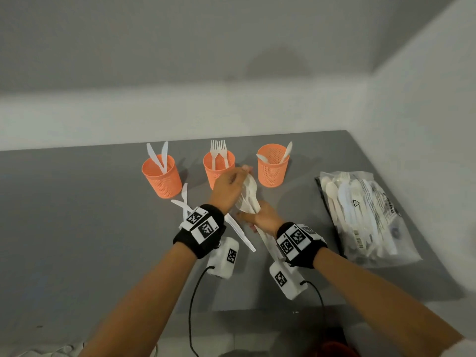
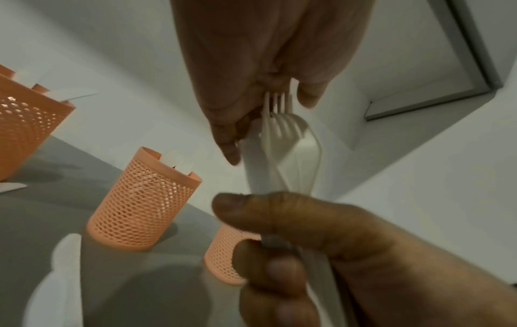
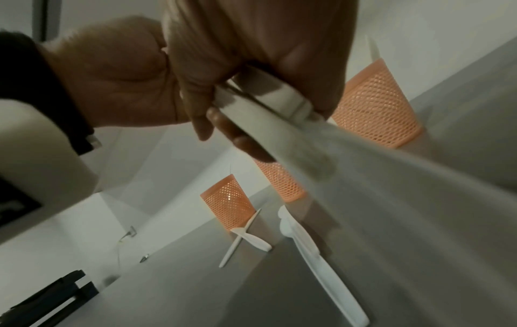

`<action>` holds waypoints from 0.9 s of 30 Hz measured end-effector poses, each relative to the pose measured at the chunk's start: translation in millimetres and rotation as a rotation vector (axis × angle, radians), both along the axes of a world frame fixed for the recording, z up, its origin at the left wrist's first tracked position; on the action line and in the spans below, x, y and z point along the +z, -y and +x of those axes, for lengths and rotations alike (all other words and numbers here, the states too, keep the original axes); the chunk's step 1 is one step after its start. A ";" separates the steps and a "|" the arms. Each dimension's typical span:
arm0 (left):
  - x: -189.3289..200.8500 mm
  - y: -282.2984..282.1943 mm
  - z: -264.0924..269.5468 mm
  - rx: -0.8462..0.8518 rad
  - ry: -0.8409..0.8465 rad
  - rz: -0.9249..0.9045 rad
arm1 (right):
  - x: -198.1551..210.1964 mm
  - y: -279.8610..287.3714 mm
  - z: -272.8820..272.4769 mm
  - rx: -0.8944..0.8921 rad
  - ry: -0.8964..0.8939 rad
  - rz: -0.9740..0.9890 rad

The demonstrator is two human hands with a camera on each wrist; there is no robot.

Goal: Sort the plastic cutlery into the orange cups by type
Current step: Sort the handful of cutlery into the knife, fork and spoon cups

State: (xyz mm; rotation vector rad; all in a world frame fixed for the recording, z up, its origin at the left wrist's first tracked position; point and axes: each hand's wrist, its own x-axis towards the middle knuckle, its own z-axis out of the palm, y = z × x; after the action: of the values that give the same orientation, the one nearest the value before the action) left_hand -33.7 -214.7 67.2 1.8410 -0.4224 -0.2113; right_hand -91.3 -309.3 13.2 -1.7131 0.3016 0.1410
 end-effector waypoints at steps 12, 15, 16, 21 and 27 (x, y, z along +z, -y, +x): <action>-72.8 -37.8 -42.7 0.060 -1.106 -0.359 | 47.0 -13.2 18.4 -0.307 0.316 0.231; -64.5 -38.4 -37.3 0.063 -1.171 -0.513 | 49.9 -26.1 20.7 -0.328 0.349 0.221; -59.6 -38.3 -33.0 0.066 -1.184 -0.575 | 50.3 -30.0 21.6 -0.338 0.355 0.221; -42.1 -35.9 -15.3 -0.022 -1.121 -0.629 | 46.0 -45.3 27.4 -0.421 0.325 0.336; -50.8 -53.6 -2.5 -0.155 -1.028 -0.290 | 34.9 -48.7 43.8 -0.529 0.229 0.285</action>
State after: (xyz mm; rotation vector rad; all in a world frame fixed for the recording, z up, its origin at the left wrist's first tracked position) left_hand -36.2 -161.1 16.4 1.2039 0.1314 -1.0768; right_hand -47.5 -260.6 48.1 -1.3038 0.5254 -0.3819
